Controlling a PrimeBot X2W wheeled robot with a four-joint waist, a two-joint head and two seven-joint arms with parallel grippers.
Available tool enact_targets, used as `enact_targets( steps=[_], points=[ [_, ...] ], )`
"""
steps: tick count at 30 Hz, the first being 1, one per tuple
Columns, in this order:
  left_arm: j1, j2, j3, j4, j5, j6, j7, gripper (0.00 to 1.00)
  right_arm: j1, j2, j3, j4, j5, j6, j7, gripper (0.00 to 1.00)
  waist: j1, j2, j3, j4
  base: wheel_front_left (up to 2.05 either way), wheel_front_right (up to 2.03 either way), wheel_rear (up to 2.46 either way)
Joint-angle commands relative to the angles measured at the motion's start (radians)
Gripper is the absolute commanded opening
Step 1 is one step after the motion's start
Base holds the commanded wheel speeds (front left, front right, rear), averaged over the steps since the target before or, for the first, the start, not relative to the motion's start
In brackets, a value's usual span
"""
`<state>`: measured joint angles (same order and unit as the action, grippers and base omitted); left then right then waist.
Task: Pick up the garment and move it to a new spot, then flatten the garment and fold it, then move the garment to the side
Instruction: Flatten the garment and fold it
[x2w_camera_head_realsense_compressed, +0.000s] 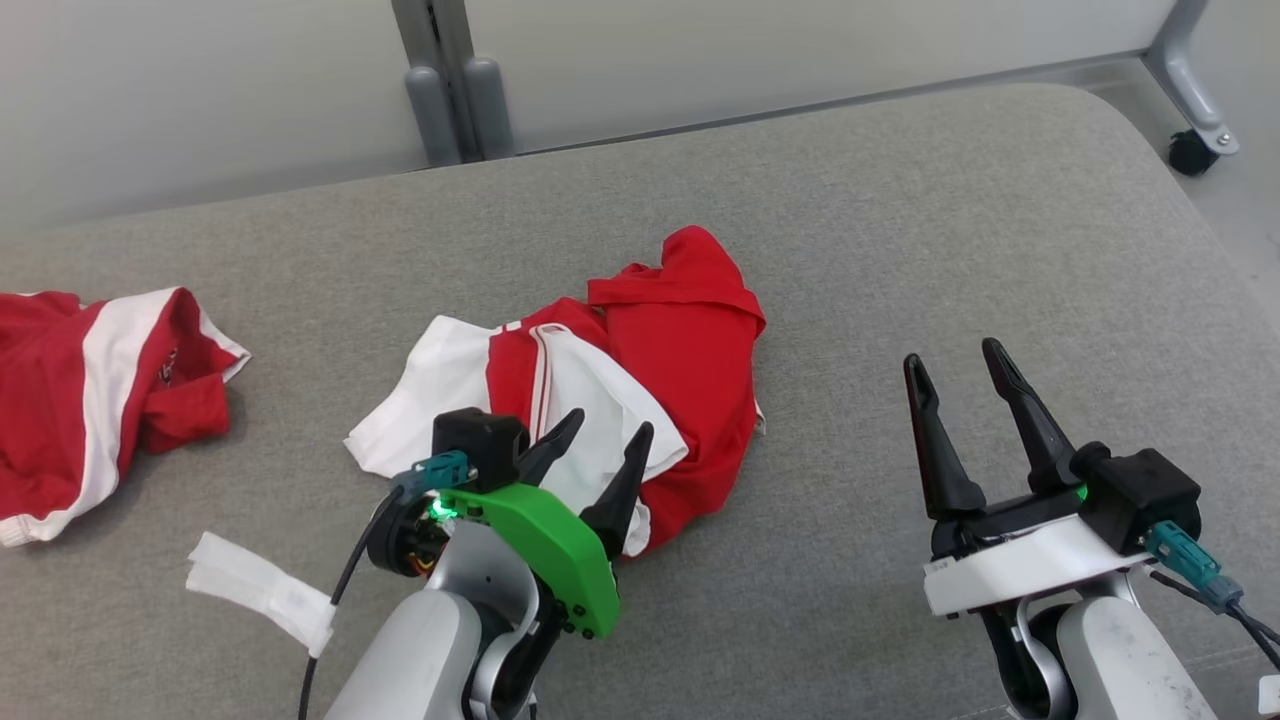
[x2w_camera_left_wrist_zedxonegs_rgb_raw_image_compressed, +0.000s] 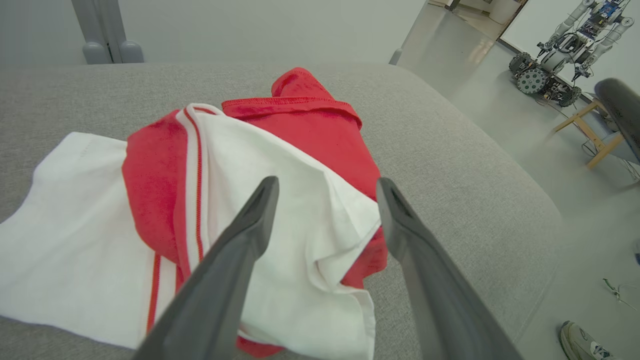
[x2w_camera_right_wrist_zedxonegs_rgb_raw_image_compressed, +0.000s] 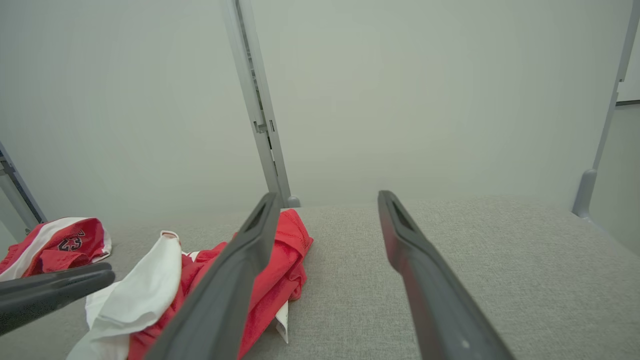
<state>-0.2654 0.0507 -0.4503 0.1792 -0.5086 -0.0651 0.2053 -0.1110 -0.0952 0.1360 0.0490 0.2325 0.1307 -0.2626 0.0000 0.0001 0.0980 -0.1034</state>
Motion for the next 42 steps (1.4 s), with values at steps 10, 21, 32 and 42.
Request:
enact_targets(
  steps=[10,21,32,42],
  points=[
    [-0.083,0.002,-0.046,0.096,-0.021,0.024,-0.006,0.0,-0.013,0.017,-0.015,-0.003,-0.003,0.0,-0.003,1.0,0.0,-0.0001,0.034,-0.04,0.0,0.0,0.0],
    [-0.003,0.038,0.014,-0.029,-0.084,0.042,-0.054,0.0,0.025,0.007,-0.031,0.003,-0.005,0.0,-0.003,1.0,0.0,-0.0001,-0.011,0.111,0.0,0.0,0.0],
    [0.216,0.134,0.115,-0.141,-0.113,0.148,-0.053,0.0,0.042,-0.016,-0.06,-0.008,-0.005,0.0,-0.003,1.0,0.0,-0.0001,-0.008,0.244,0.0,0.0,0.0],
    [0.264,0.161,0.179,0.033,-0.154,0.151,-0.103,0.0,0.027,-0.028,-0.055,-0.004,-0.002,0.0,-0.003,1.0,0.0,-0.0001,-0.006,0.277,0.0,0.0,0.0]
  ],
)
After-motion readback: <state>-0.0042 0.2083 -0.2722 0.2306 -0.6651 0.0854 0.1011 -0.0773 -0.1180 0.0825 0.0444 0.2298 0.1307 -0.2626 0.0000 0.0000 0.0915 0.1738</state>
